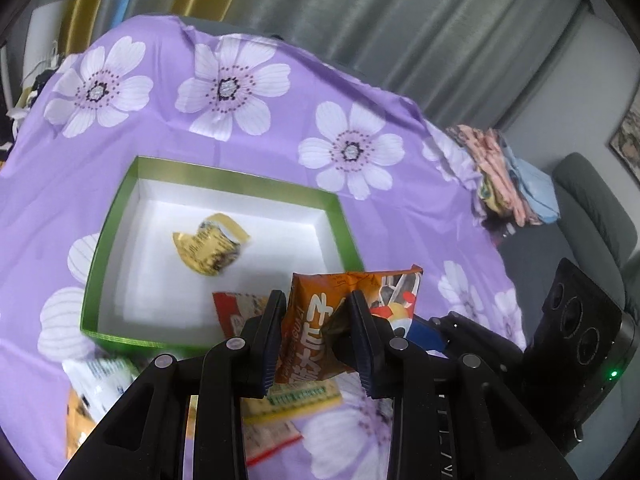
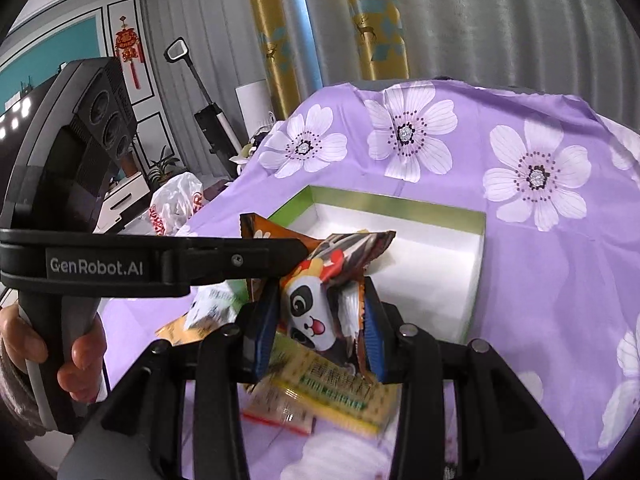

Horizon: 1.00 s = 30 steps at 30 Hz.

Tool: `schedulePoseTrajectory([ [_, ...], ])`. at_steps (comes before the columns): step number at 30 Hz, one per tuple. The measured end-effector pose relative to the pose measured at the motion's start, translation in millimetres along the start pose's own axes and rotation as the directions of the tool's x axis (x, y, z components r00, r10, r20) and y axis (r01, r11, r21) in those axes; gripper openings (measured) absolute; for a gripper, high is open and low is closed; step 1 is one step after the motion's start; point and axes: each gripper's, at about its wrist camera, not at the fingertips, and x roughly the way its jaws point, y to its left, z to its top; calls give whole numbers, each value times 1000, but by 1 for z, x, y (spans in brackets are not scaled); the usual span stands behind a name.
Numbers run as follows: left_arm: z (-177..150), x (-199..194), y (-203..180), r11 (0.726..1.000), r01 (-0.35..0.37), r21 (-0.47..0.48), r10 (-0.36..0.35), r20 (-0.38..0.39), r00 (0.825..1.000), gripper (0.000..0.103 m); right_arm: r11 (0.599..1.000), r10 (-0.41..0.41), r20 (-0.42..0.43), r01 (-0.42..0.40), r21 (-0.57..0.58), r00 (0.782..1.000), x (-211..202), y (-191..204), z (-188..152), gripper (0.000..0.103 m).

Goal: Organize snacks
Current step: 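Carry the panda-print bag over the green box and release it, then withdraw the right tool from the box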

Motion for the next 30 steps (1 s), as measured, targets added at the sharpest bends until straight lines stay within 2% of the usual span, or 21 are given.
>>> schedulePoseTrajectory([
  [6,6,25,24,999,-19,-36,18,-28,999,32,1000,-2,-43,3,15,999,36,-8,1,39],
  [11,13,35,35,997,-12,-76,9,-32,999,32,998,11,-40,-9,54,999,49,-17,3,41],
  [14,15,40,37,996,-24,-90,21,-32,999,32,996,-8,-48,13,90,999,57,-23,4,49],
  [15,15,42,37,995,-32,-93,29,-37,999,38,994,-21,-53,27,103,998,58,-24,3,54],
  [16,14,44,37,995,-47,-93,43,-47,998,44,992,-49,-62,56,112,997,60,-25,3,63],
  [17,13,44,37,994,-61,-91,56,-54,997,63,989,-81,-69,88,117,994,60,-27,2,68],
  [18,12,44,37,993,-75,-88,70,-53,996,78,988,-91,-68,98,123,994,59,-29,1,73],
  [24,3,26,39,992,-108,-65,106,-35,994,80,983,-115,-51,121,138,992,34,-33,-7,73],
  [30,-14,3,33,984,-177,-23,177,-3,984,81,980,-129,-51,136,148,990,4,-26,-29,75],
])
